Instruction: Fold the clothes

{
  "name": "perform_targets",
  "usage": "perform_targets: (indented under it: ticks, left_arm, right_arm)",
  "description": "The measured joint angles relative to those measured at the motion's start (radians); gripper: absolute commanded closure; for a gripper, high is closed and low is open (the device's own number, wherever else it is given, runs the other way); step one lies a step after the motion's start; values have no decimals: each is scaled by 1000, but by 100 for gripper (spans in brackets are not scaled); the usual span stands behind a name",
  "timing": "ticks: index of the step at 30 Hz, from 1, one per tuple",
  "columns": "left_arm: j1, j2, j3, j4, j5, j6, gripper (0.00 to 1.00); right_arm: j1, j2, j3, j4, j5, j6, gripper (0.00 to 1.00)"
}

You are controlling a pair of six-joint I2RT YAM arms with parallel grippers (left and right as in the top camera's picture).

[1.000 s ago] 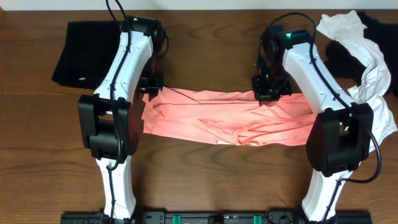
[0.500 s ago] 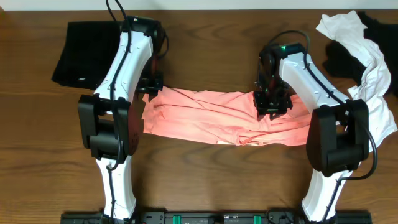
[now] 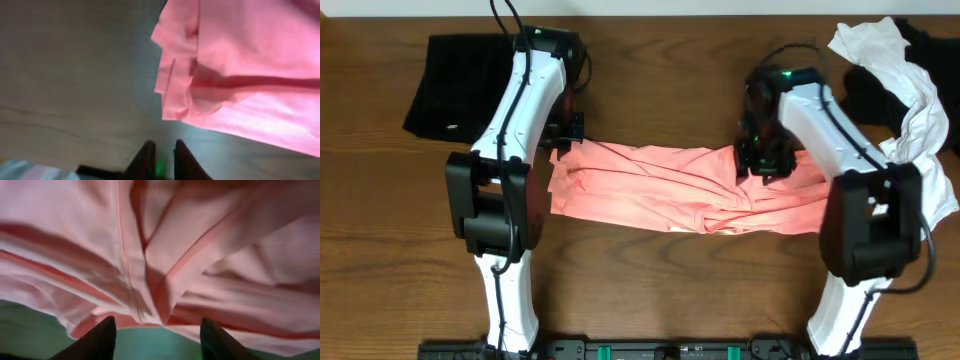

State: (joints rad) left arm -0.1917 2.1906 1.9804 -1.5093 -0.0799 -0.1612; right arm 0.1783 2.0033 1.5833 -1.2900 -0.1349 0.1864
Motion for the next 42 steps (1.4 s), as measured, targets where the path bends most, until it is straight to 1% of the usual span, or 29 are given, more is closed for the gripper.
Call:
perform_targets:
  ticks: [1,3,6,8,11,12,13,14,15,16,17,18,20,23,28,32,35,39,42]
  left_arm:
    - [0,0,0,7,2,0,86]
    - [0,0,0,17,3,0,86]
    - [0,-15,-5,35,3,-11,85]
    - [0,-43,-9,47,5,-26,85]
    - [0,-131,-10,64,6,-54,83]
    - [0,-170,-10,69,6,-64,78]
    - [0,-223,-10,74,6,-74,75]
    - [0,-263,-10,74,6,-82,69]
    - [0,-305,-10,73,10,-89,57]
    - [0,-353,-10,72,17,-97,30]
    - [0,-393,-8,71,25,-106,10]
    - [0,-426,-7,70,36,-109,7]
    - [0,-482,-6,72,70,-114,5]
    - [0,-528,-5,77,115,-124,5]
    - [0,-513,-6,78,148,-127,5]
    - [0,-480,-6,85,156,-127,6]
    - [0,-467,-21,114,160,-127,6]
    - [0,-466,-83,153,160,-130,6]
    - [2,-466,-161,187,165,-157,6]
  right_arm:
    - [-14,-24,0,14,-5,1,43]
    - [-46,-91,1,37,-11,4,34]
    - [-103,-229,4,53,-16,4,23]
    - [-141,-314,9,48,-18,-3,20]
    - [-200,-417,19,21,-22,-11,15]
    - [-227,-448,23,0,-23,-11,13]
    - [-250,-467,24,-21,-24,-12,11]
    - [-268,-476,24,-39,-23,-12,9]
    - [-291,-481,24,-56,-24,-13,6]
    - [-317,-482,24,-73,-25,-11,2]
    - [-341,-480,22,-79,-25,-10,1]
    - [-363,-478,16,-78,-26,-12,1]
    - [-409,-478,-8,-71,-30,-15,1]
    - [-474,-476,-71,-13,-52,-19,1]
    - [-549,-472,-217,105,-94,-41,1]
    - [-571,-468,-327,200,-112,-66,1]
    - [-576,-463,-376,244,-134,-86,1]
    - [-576,-461,-394,258,-173,-125,1]
    - [-576,-461,-394,260,-188,-146,1]
